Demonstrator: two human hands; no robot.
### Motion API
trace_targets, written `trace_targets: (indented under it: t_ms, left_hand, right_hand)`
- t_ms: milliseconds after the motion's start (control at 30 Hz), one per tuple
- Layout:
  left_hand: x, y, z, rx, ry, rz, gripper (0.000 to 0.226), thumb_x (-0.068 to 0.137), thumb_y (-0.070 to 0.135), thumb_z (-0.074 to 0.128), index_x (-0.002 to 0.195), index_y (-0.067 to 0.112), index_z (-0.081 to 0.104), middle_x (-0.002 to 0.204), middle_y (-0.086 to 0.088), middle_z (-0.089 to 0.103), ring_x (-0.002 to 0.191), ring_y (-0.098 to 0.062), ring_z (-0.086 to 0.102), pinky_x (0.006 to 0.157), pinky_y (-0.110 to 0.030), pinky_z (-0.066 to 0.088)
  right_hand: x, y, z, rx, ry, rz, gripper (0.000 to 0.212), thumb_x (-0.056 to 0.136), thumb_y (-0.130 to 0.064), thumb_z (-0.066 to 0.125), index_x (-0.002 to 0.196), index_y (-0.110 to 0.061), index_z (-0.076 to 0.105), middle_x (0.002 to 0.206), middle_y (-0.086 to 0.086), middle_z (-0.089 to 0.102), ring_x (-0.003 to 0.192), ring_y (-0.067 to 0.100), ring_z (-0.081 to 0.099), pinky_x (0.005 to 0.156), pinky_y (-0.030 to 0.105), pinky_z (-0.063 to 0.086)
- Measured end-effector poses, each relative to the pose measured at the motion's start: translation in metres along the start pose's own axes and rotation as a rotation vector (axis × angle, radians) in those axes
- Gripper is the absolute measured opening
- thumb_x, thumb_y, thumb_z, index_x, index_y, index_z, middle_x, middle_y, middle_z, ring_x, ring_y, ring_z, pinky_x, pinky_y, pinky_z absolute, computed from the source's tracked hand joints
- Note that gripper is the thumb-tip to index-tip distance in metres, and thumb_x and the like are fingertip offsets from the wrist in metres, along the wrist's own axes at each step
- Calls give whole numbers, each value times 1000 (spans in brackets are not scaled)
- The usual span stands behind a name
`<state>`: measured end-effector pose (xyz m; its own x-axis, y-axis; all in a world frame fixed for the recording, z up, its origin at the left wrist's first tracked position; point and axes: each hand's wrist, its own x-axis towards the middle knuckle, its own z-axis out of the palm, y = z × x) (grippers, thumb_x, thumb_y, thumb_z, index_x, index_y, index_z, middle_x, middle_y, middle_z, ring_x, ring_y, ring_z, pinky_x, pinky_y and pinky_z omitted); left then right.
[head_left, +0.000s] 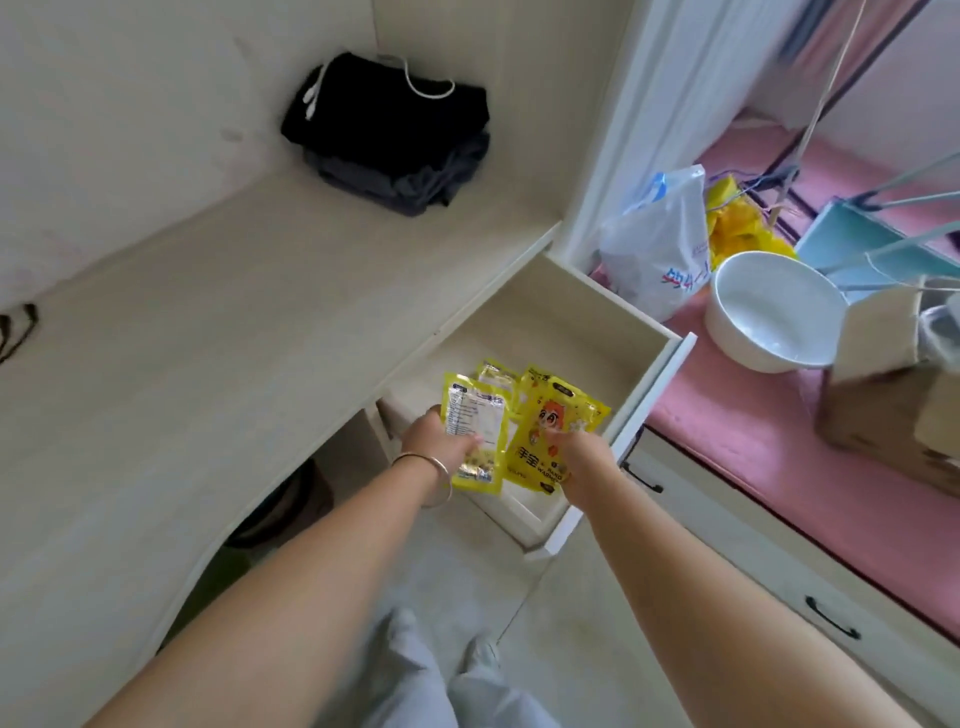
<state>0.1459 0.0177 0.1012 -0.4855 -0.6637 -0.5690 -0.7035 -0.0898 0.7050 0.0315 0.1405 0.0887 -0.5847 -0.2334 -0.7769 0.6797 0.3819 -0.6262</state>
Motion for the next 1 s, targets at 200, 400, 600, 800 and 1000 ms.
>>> trace_targets:
  t_ms: [200,400,600,800,1000]
  left_hand:
    - [77,10,17,124,-52,-42,29,77,21,67,105,15,62,109,-9,68,103,-29,63,95,-39,50]
    - [140,1,35,258,-153,-44,28,76,18,67,103,18,61,106,-9,69,99,-29,65,91,-39,53]
    - [189,-20,63,415,-295,-99,48,81,21,66,126,16,51,124,-8,60,111,-30,59,97,-39,49]
    - [210,-44,81,606,-412,-131,76,80,24,68,146,22,29,136,-8,53,121,-30,53,101,-40,46]
    - [206,-44,87,984,-306,31,67,86,23,60,144,23,26,135,-5,51,120,-29,54,90,-39,49]
  right_hand:
    - [56,-9,2,-132,81,65,19,93,-9,51,112,-9,52,99,8,56,103,29,56,88,40,46]
    - [119,7,18,-290,171,141,23,94,-12,35,113,-14,49,98,7,50,69,16,46,60,24,38]
    - [164,35,33,-336,215,284,18,96,-14,37,108,-8,49,92,7,48,58,12,36,48,25,28]
    - [188,60,38,-419,195,396,12,98,-12,37,87,-10,41,77,3,42,57,11,33,48,21,27]
    - [191,68,33,-454,248,386,30,84,-16,54,113,-8,52,105,9,60,80,22,53,48,23,36]
